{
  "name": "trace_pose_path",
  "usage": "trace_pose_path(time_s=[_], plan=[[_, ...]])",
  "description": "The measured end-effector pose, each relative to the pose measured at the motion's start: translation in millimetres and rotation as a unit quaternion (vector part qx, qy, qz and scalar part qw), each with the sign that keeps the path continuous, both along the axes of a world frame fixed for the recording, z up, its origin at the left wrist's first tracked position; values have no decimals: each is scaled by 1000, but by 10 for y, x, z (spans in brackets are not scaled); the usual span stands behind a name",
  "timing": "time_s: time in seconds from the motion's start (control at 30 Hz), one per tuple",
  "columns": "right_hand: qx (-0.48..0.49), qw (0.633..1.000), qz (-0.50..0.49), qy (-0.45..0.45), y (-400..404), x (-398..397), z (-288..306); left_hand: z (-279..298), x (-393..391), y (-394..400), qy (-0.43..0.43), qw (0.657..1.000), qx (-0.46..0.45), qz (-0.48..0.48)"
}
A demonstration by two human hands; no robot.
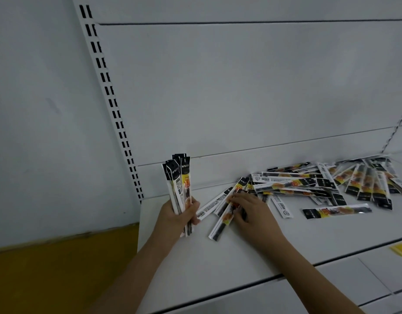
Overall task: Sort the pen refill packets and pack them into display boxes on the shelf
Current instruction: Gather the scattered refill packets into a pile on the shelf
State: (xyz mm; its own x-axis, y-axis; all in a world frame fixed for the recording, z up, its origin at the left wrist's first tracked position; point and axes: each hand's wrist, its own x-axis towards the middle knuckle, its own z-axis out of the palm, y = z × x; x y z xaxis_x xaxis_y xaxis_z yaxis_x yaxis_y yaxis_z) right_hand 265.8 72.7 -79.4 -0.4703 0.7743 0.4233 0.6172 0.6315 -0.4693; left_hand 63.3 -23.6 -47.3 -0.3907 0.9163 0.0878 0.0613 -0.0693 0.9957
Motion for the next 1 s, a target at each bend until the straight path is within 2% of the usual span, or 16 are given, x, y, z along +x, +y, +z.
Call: trace_pose_path(time_s=[0.23,0.43,0.7,0.8,0.9,0.93,1.0], plan=[[27,999,-9,-34,-49,-12,0,11,19,18,-15,999,-6,-40],[13,999,-27,-33,-118,7,92,33,77,184,75,993,-28,-87],[-134,977,24,166,-242,-52,335,29,232,258,148,980,-19,-133],[-203,947,31,246,-293,-176,387,-95,231,299,253,959,-15,-125],[-260,919,-28,297,-249,-269,423,-173,185,363,434,898,21,-66],[-281,908,-51,308,-206,-270,419,-162,183,363,468,882,8,-61],[-317,893,-89,307,-101,-241,401,-126,194,344,478,873,-43,-91]])
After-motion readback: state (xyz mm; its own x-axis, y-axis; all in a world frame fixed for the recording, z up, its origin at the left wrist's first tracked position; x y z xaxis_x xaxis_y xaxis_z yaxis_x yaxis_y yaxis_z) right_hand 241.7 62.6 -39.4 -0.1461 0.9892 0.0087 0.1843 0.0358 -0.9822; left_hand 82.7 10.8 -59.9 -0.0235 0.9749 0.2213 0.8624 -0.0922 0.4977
